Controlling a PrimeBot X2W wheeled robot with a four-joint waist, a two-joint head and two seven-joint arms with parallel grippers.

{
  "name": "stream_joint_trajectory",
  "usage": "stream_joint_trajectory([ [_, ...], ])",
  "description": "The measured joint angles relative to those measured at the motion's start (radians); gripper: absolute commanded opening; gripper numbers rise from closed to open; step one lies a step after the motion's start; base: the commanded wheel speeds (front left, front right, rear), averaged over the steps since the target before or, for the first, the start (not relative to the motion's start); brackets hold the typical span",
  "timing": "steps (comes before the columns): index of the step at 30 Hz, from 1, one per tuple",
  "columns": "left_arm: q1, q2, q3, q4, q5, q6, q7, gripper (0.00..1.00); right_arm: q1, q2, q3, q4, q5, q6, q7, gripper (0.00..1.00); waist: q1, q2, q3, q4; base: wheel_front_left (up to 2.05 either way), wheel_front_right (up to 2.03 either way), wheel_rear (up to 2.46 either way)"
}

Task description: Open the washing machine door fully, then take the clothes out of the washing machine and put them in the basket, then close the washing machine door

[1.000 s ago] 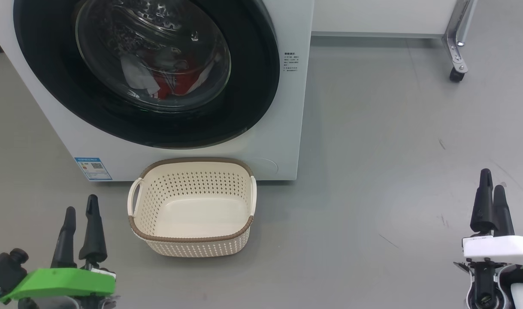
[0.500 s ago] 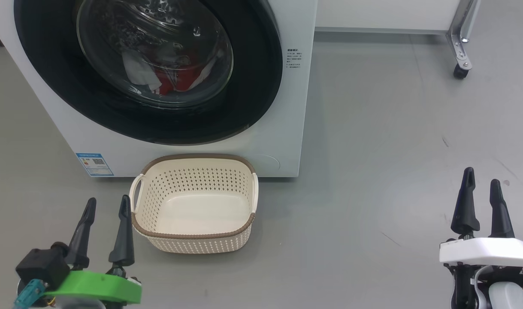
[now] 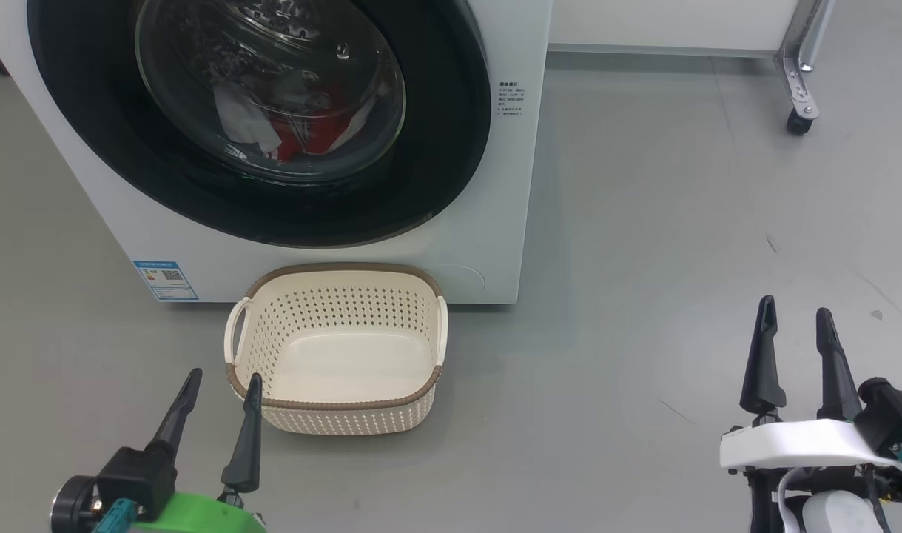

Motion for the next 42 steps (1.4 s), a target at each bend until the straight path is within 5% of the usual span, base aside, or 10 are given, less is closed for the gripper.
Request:
stream_joint_trajectory([
  [42, -0.001, -0.041, 0.004, 0.155, 0.053, 0.0, 0.0, 1.0, 0.006, -0.001, 0.064, 0.142, -0.035, -0.044, 0.0, 1.0, 0.0, 0.0, 0.007, -0.008, 0.0, 0.0, 0.0],
])
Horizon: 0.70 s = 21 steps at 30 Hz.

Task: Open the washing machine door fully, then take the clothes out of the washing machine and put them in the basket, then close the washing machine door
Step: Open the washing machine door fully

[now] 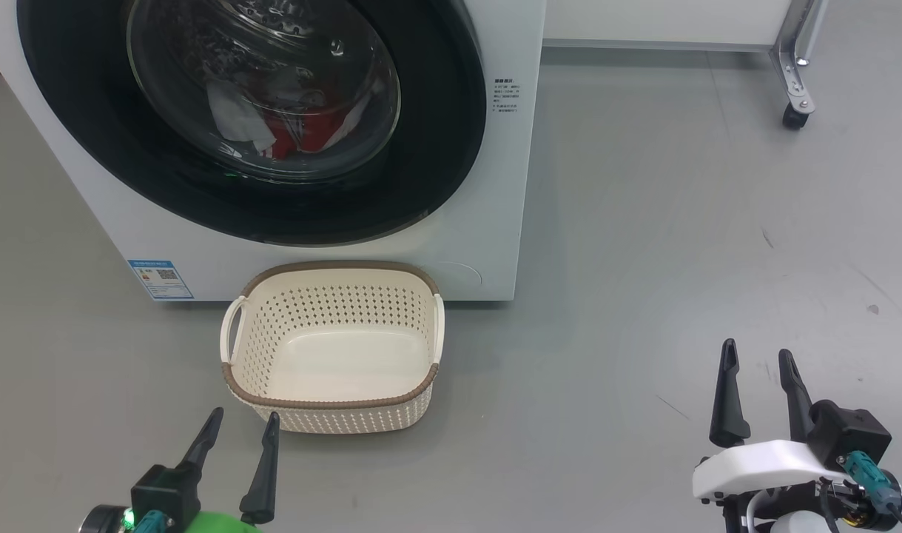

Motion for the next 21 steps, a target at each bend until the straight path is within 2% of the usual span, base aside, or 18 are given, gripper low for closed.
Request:
stream_joint_trajectory([
  [21, -0.006, -0.006, 0.008, 0.017, 0.006, 0.0, 0.0, 1.0, -0.012, 0.0, 0.005, 0.008, 0.005, -0.008, 0.0, 1.0, 0.0, 0.0, -0.004, 0.004, 0.0, 0.0, 0.0],
])
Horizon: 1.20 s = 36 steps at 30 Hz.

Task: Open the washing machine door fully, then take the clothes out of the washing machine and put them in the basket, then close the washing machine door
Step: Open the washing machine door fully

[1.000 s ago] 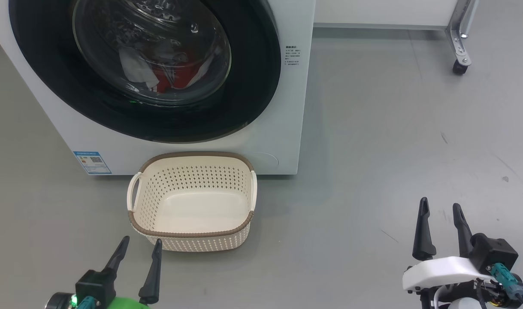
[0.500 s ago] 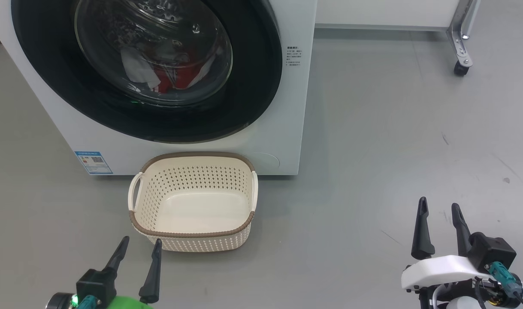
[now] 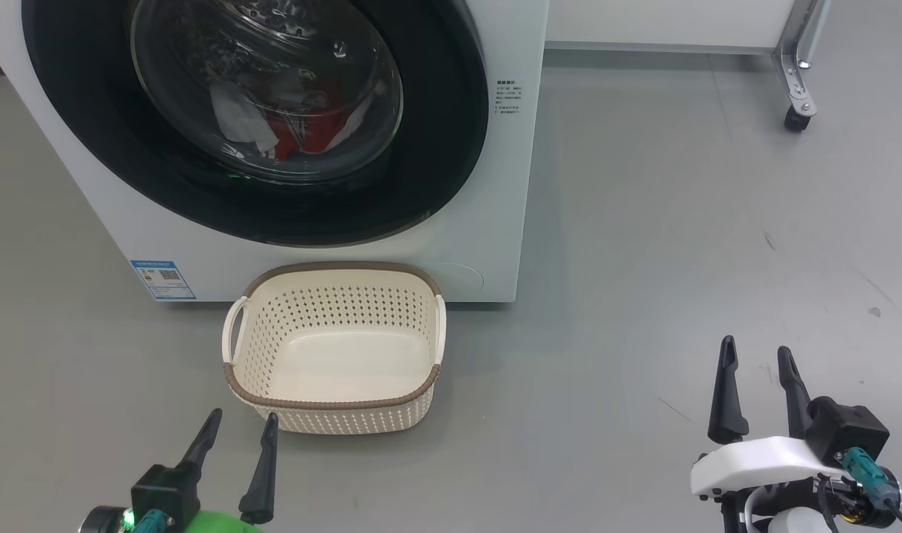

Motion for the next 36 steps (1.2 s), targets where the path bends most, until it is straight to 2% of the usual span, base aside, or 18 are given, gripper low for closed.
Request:
stream_joint_trajectory([
  [27, -0.001, -0.003, 0.006, 0.013, 0.021, 0.0, 0.0, 1.0, -0.001, 0.0, 0.005, 0.002, 0.009, -0.001, 0.0, 1.0, 0.0, 0.0, 0.006, 0.003, 0.0, 0.0, 0.0],
  [28, -0.001, -0.003, 0.007, 0.014, 0.022, 0.0, 0.0, 1.0, -0.001, 0.0, 0.005, 0.002, 0.009, -0.001, 0.0, 0.69, 0.0, 0.0, 0.007, 0.004, 0.0, 0.0, 0.0],
  [29, -0.001, -0.003, 0.007, 0.015, 0.025, 0.0, 0.0, 1.0, -0.001, 0.0, 0.005, 0.002, 0.009, -0.001, 0.0, 0.21, 0.0, 0.0, 0.007, 0.004, 0.0, 0.0, 0.0],
  [30, -0.001, -0.003, 0.007, 0.015, 0.025, 0.0, 0.0, 1.0, -0.002, 0.0, 0.005, 0.002, 0.009, -0.001, 0.0, 0.0, 0.0, 0.0, 0.008, 0.004, 0.0, 0.0, 0.0],
  [36, -0.002, -0.004, 0.008, 0.015, 0.025, 0.0, 0.0, 1.0, -0.01, 0.0, -0.001, -0.003, 0.016, -0.002, 0.0, 0.0, 0.0001, 0.0, 0.013, 0.008, 0.0, 0.0, 0.0],
])
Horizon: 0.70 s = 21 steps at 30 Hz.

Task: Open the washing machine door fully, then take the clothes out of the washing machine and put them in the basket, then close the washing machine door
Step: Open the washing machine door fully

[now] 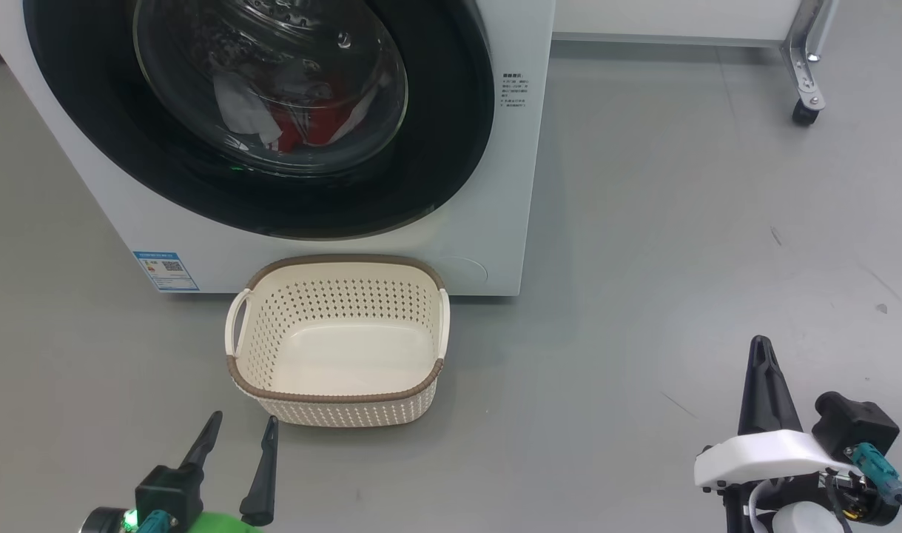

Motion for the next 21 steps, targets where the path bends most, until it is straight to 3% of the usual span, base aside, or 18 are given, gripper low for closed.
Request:
stream_joint_trajectory([
  [4, -0.004, 0.0, -0.005, 0.0, 0.0, 0.0, 0.0, 1.0, -0.001, 0.0, -0.014, -0.014, 0.09, 0.0, 0.0, 0.0, 0.0, 0.0, 0.01, 0.005, 0.0, 0.0, 0.0],
  [13, -0.035, -0.001, -0.011, -0.006, 0.001, 0.0, 0.0, 1.0, -0.051, 0.0, -0.075, -0.071, 0.465, -0.001, 0.0, 0.0, 0.0, 0.0, 0.053, 0.029, 0.0, 0.0, 0.0],
  [21, -0.071, -0.003, -0.047, -0.015, 0.001, 0.0, 0.0, 1.0, -0.108, -0.001, -0.131, -0.076, 0.658, 0.003, 0.0, 0.0, 0.0, 0.0, 0.1, 0.065, 0.0, 0.0, 0.0],
])
